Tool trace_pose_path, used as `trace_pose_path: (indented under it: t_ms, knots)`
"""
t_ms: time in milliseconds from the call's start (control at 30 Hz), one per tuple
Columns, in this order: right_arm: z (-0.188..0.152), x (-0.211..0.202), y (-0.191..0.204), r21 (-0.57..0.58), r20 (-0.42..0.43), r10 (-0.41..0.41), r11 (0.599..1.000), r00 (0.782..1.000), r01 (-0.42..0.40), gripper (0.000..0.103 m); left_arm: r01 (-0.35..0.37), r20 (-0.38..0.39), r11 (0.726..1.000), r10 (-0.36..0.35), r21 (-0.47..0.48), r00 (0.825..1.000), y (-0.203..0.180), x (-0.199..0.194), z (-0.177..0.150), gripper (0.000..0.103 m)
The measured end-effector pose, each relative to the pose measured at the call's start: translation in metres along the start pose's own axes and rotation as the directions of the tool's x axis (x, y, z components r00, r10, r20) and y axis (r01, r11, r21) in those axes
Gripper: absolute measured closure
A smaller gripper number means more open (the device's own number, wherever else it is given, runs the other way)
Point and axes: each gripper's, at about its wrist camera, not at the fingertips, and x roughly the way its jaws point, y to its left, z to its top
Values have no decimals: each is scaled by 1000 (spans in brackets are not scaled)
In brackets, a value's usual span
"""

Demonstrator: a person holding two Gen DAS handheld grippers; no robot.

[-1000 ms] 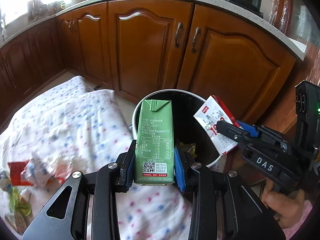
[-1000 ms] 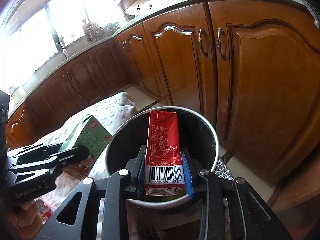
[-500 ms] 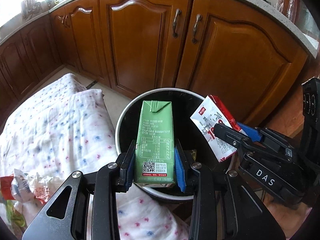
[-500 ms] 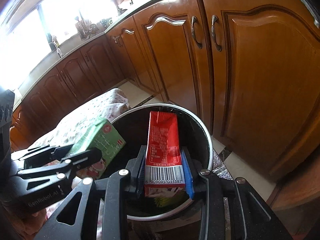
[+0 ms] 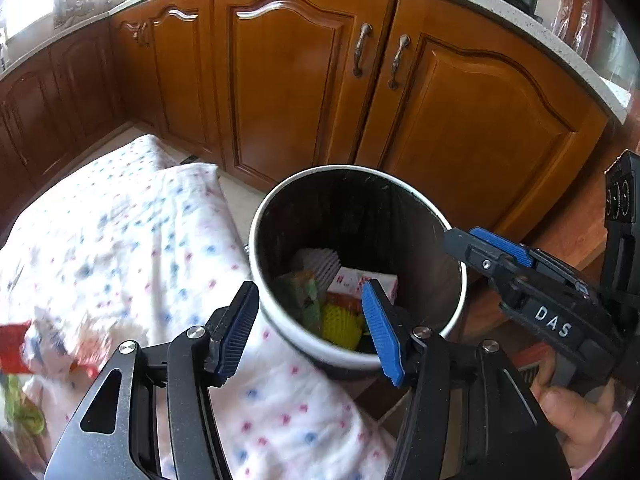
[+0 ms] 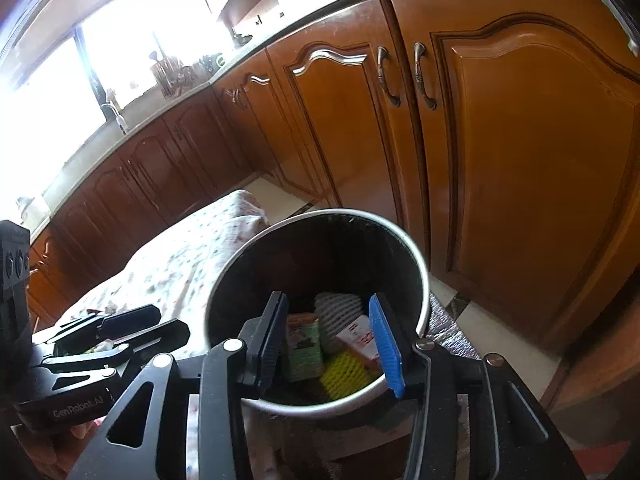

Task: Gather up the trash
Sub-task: 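Carry both cartons over the black bin and open both grippers, then move both open tools back over the remaining wrappers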

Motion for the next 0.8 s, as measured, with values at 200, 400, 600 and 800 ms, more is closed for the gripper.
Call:
trace_pose_path:
  t_ms: [200, 400, 600, 800]
  knots:
    - [-22, -18, 28, -4, 20, 45, 999, 999, -45, 53, -6, 31, 999, 7, -52, 999, 27, -25, -24, 49]
    - [-41, -25, 56, -10, 34, 84, 996, 996, -84, 44, -43, 72, 992, 52, -117, 996, 59, -59, -56, 48]
    - [-63, -21, 82, -15, 23, 115, 993, 993, -115, 40, -94, 93, 979, 112, -181, 989, 98, -86, -84, 47]
    - [-82, -12, 108, -36, -12, 142, 989, 990, -142, 40, -134, 93, 968, 157, -211, 983, 128, -103, -113, 46]
